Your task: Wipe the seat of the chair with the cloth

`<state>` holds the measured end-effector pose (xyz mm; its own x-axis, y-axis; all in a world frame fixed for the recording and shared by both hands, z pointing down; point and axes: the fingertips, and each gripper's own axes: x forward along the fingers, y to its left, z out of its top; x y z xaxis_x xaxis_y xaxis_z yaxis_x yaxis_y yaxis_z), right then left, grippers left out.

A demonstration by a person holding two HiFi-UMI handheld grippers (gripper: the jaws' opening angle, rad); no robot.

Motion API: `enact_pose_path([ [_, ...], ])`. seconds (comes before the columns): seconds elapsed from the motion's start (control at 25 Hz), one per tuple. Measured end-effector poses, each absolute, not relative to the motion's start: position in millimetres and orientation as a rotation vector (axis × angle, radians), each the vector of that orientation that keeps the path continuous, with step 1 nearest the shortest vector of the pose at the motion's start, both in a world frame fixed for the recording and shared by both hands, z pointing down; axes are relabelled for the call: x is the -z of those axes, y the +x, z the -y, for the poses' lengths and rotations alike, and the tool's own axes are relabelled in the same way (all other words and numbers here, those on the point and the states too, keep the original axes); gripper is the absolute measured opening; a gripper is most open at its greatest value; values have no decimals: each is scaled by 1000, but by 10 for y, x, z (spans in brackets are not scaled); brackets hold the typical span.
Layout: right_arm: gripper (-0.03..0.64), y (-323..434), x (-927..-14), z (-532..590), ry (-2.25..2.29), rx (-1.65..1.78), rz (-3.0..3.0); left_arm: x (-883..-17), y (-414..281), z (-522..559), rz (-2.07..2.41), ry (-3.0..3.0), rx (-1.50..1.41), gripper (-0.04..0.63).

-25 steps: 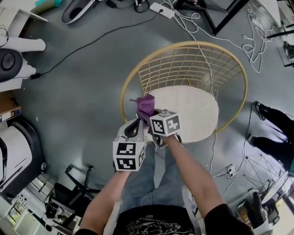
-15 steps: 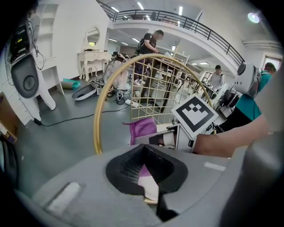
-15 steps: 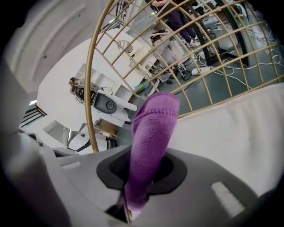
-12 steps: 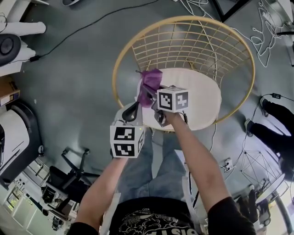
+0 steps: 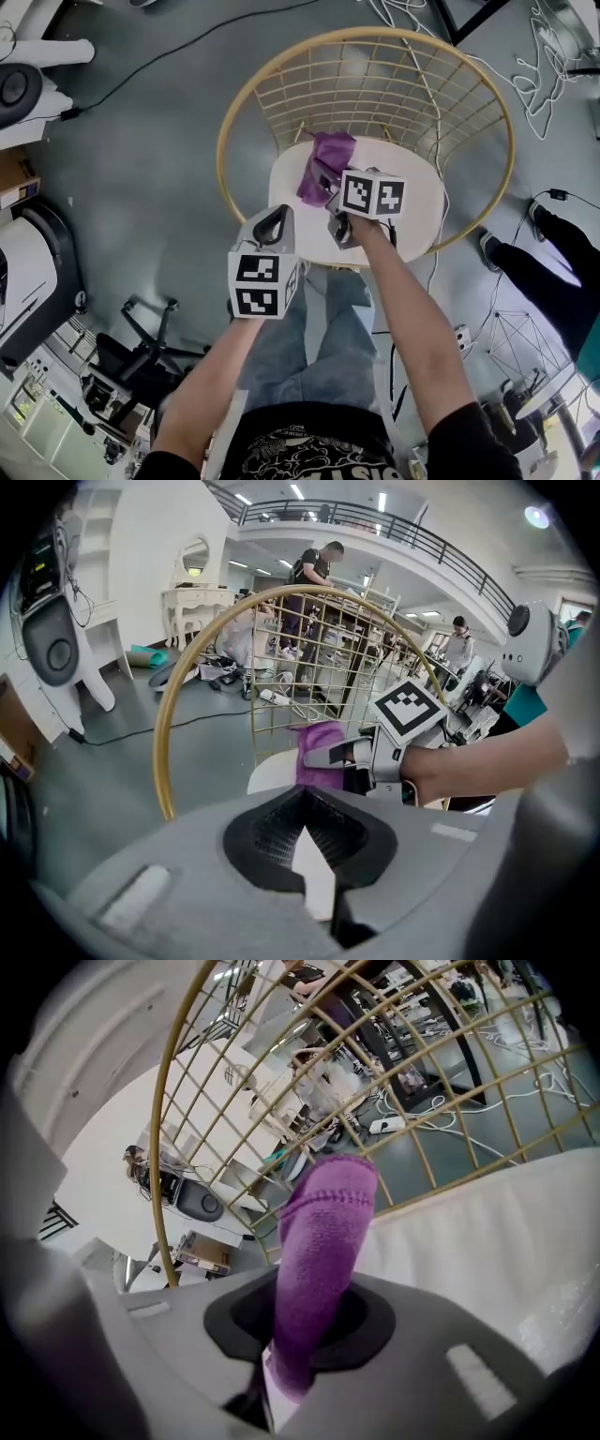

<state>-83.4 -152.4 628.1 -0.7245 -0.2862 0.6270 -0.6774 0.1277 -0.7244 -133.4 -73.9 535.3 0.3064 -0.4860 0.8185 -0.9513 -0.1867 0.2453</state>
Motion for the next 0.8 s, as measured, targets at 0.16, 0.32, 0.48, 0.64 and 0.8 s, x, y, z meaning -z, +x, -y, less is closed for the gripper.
enact_pose_path([
  [0.16,66,-565,-6369,1541,1017,-1626,2048,-5407,-1229,699,1295,1802,-776,-3],
  [0.32,66,-371,-6425,1584,1065,-1635,2017,-5451,-1152,738,1286,1797,-785,-3],
  [0.48,66,-111,-6437,1616,1143,-1684,1990,-5479,-1047,745,1289,1796,-789,-3],
  [0.64,66,207,-6451,1617,1230,-1744,1951,-5501,-920,731,1295,1797,-792,-3],
  [0.8,66,578,-6462,1598,1341,-1808,1900,-5530,-758,718,1287,1799,-796,-3],
])
